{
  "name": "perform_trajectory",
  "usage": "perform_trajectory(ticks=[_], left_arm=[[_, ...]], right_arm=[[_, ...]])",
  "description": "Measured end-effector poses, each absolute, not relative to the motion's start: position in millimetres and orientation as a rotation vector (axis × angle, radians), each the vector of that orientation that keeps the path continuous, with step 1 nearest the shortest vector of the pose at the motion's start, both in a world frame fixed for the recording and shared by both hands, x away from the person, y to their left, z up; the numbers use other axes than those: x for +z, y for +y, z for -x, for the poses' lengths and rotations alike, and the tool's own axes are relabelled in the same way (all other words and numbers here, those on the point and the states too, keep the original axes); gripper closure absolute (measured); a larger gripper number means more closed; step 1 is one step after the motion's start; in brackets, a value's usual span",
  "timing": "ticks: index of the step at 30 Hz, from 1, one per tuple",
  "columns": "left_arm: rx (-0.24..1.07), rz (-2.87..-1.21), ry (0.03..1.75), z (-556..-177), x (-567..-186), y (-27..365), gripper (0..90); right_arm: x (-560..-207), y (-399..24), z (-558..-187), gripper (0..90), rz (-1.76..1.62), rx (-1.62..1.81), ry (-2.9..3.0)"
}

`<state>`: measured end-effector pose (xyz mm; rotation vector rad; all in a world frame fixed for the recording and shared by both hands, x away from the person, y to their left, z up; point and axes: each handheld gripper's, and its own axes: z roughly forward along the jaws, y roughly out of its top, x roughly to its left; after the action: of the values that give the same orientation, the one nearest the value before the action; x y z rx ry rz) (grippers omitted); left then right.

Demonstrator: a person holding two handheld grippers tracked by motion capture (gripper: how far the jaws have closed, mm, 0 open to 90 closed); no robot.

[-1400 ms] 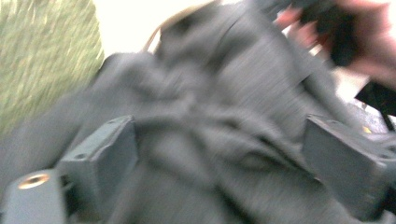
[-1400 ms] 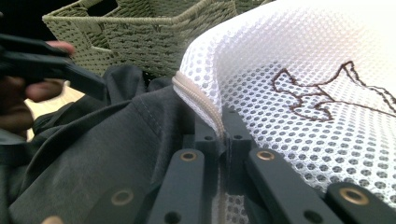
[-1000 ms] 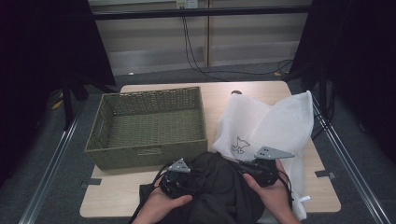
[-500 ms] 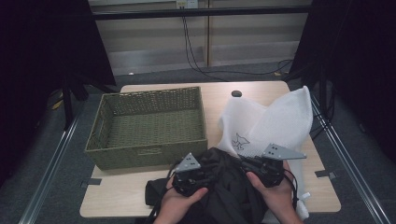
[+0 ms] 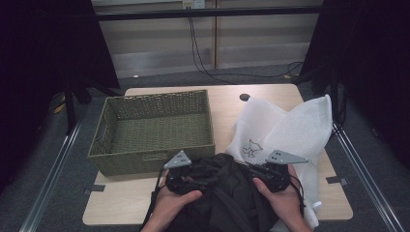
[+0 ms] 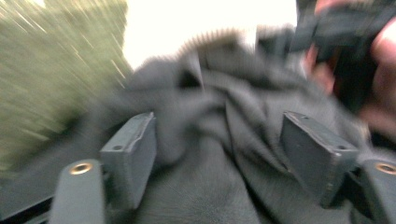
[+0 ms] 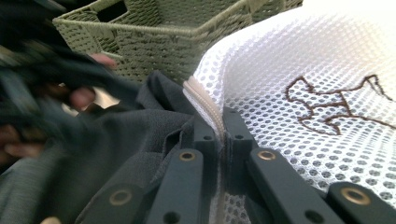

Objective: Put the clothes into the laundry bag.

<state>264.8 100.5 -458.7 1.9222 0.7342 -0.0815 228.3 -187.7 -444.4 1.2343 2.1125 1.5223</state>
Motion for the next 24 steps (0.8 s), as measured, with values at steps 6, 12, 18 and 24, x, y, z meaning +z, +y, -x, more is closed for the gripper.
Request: perform_trajectory(ticks=[6,12,18,24], left_arm=[[-0.232,-2.088,0.668,-265,-487,62,34.2],[-0.208,-2.007,0.499,-248,-465,57,78.5],[-0.089,-1.85,0.423,-238,-436,56,78.6],[-0.012,-1.915,0.852,-237,-493,35,77.6]], right_arm=[[-453,-187,-235,86.7,-1.262,1.552,2.146],[-450,-180,-241,86.7,-1.148,1.589,2.143],[-411,-181,-225,86.8,-1.071,1.715,2.015],[-425,-181,-213,85.4,-1.044,1.76,2.138]])
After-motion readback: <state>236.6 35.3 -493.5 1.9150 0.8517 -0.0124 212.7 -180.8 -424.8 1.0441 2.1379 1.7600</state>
